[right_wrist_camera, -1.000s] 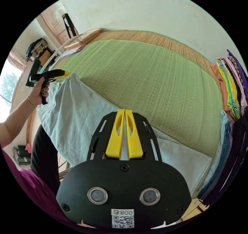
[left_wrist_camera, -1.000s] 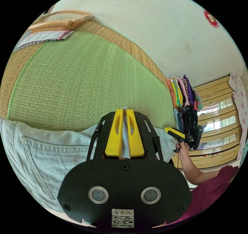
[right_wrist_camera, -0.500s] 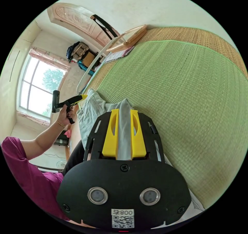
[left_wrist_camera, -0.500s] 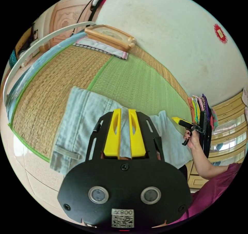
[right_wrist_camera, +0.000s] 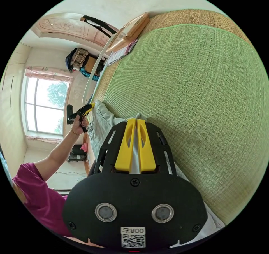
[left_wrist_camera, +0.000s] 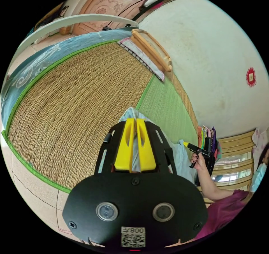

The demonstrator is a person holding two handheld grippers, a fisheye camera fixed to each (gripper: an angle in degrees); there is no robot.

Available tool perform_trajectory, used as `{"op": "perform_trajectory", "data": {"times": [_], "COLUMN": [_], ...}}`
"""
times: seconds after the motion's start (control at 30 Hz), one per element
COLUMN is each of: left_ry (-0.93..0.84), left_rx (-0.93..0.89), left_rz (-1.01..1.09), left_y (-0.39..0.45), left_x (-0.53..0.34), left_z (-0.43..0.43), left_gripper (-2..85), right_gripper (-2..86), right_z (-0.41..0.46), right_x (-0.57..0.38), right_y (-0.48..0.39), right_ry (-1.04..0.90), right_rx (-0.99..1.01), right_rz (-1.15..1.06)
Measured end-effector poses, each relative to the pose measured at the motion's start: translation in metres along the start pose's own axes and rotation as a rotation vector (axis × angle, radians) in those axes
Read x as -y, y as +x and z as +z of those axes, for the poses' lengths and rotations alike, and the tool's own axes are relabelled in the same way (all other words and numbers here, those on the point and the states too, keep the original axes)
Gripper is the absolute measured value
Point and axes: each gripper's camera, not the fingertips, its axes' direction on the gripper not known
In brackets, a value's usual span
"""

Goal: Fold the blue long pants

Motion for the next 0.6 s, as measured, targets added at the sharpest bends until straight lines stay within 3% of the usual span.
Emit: {"op": "perform_trajectory", "data": {"times": [0.27,0.47,0.6], "left_ry": [0.111,0.100,0.127], "left_rx": [-0.002,0.036,0.036], "left_rz": [0.037,-0.054,-0.074], "left_y": [0.016,0.004,0.011], "left_x": [-0.010,-0.017,-0.026], "left_z": [-0.090,-0.098,-0.108], "left_gripper": [0.8,0.8,0.8], "right_gripper": [0.3,0.1,0.1], "right_z": [-0.050,-0.044,-0.044], "right_x": [-0.021,-0.017,-0.018], "right_y": [0.021,0.042,0.055], "right_ry": [0.116,0.109,0.097], "right_rx": [0.105,0.031,0.087], "right_rz": [0.032,0.115,0.161]}}
